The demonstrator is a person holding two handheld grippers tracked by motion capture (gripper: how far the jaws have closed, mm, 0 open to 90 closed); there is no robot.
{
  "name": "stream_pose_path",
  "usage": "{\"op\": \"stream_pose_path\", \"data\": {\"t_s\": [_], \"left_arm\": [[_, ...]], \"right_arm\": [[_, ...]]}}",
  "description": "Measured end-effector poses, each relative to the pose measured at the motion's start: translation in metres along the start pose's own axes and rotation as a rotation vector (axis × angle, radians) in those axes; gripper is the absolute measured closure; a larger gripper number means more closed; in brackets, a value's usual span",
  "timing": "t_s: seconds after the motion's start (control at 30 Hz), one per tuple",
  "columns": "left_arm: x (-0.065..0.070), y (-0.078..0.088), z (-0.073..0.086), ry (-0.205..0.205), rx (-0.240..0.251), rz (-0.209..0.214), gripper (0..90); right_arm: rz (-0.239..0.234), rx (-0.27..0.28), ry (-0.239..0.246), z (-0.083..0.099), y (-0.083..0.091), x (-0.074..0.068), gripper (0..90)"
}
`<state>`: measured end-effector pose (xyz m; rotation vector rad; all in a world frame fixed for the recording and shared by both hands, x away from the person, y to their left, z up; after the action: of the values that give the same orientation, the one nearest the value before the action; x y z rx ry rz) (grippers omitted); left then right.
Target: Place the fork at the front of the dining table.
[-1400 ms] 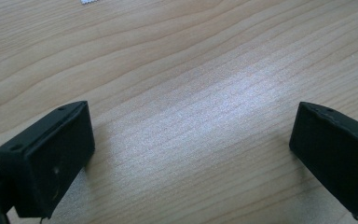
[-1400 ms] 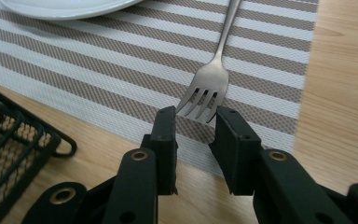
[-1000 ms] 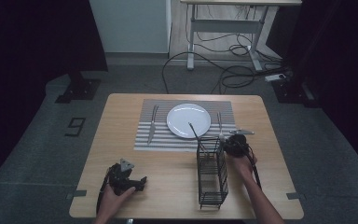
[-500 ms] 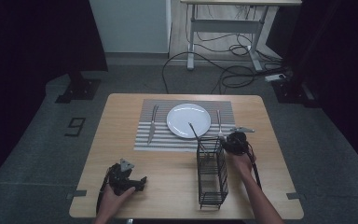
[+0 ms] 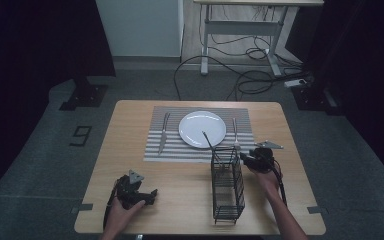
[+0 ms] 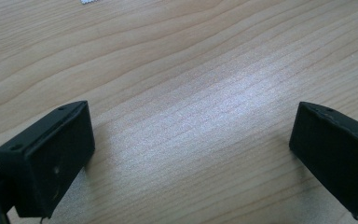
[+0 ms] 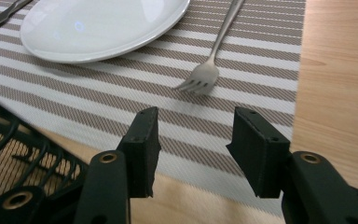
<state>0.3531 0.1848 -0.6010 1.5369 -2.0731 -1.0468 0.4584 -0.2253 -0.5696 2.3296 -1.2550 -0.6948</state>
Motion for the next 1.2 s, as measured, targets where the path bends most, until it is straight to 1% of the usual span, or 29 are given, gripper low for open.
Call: {"op": "stream_pose_path", "data": {"t_s": [0.03, 0.2, 0.23, 0.27, 0.3, 0.33, 0.5, 0.57, 0.6, 0.77, 0.8, 0.87, 0.9, 0.93, 1.03, 1.13, 1.2], "left_arm": [[0.0, 0.0, 0.0, 0.0, 0.0, 0.0, 0.0], [0.0, 0.0, 0.0, 0.0, 0.0, 0.0, 0.0], [0.0, 0.0, 0.0, 0.0, 0.0, 0.0, 0.0], [0.0, 0.0, 0.0, 0.0, 0.0, 0.0, 0.0], [0.0, 0.0, 0.0, 0.0, 0.0, 0.0, 0.0], [0.0, 0.0, 0.0, 0.0, 0.0, 0.0, 0.0], [0.0, 0.0, 0.0, 0.0, 0.0, 0.0, 0.0], [0.0, 0.0, 0.0, 0.001, 0.0, 0.0, 0.0], [0.0, 0.0, 0.0, 0.0, 0.0, 0.0, 0.0], [0.0, 0.0, 0.0, 0.001, 0.0, -0.001, 0.0], [0.0, 0.0, 0.0, 0.0, -0.001, -0.001, 0.0], [0.0, 0.0, 0.0, 0.002, 0.0, -0.001, 0.0], [0.0, 0.0, 0.0, 0.002, 0.0, -0.001, 0.0], [0.0, 0.0, 0.0, 0.002, 0.0, -0.001, 0.0], [0.0, 0.0, 0.0, 0.001, -0.001, -0.001, 0.0], [0.0, 0.0, 0.0, 0.002, 0.0, -0.001, 0.0], [0.0, 0.0, 0.0, 0.002, 0.0, -0.002, 0.0]], "right_arm": [[0.0, 0.0, 0.0, 0.0, 0.0, 0.0, 51.1], [-0.012, 0.015, 0.01, 0.005, 0.015, 0.002, 50.6], [-0.017, 0.02, 0.018, 0.007, 0.021, 0.002, 50.5], [-0.017, 0.02, 0.018, 0.007, 0.021, 0.002, 50.5], [-0.02, 0.023, 0.033, 0.009, 0.027, 0.001, 50.2], [-0.02, 0.023, 0.033, 0.009, 0.027, 0.001, 50.2], [-0.033, 0.033, 0.051, 0.014, 0.042, 0.0, 50.0], [-0.038, 0.031, 0.068, 0.019, 0.05, -0.002, 49.8], [-0.038, 0.031, 0.068, 0.019, 0.05, -0.002, 49.8], [-0.039, 0.022, 0.092, 0.03, 0.061, -0.003, 49.8], [-0.04, 0.017, 0.097, 0.035, 0.064, -0.003, 49.8], [-0.04, 0.012, 0.1, 0.038, 0.065, -0.003, 49.8], [-0.04, 0.003, 0.104, 0.043, 0.068, -0.003, 49.6], [-0.04, 0.003, 0.104, 0.043, 0.068, -0.003, 49.6], [-0.037, -0.014, 0.105, 0.052, 0.072, -0.001, 49.5], [-0.035, -0.022, 0.104, 0.057, 0.073, 0.0, 49.3], [-0.033, -0.027, 0.097, 0.06, 0.073, 0.002, 49.2]]}}
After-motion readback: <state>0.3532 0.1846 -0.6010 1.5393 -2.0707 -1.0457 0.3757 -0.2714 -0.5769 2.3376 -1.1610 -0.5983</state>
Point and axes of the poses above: each handheld gripper's, and its own axes: y roughly backward along the jaws, z roughly out of its underside, x roughly to its right, the point moved 7 cm from there along -y, roughly forward along the jaws, and after that the axes turned 11 degrees about -z, right-handed, at the moved point
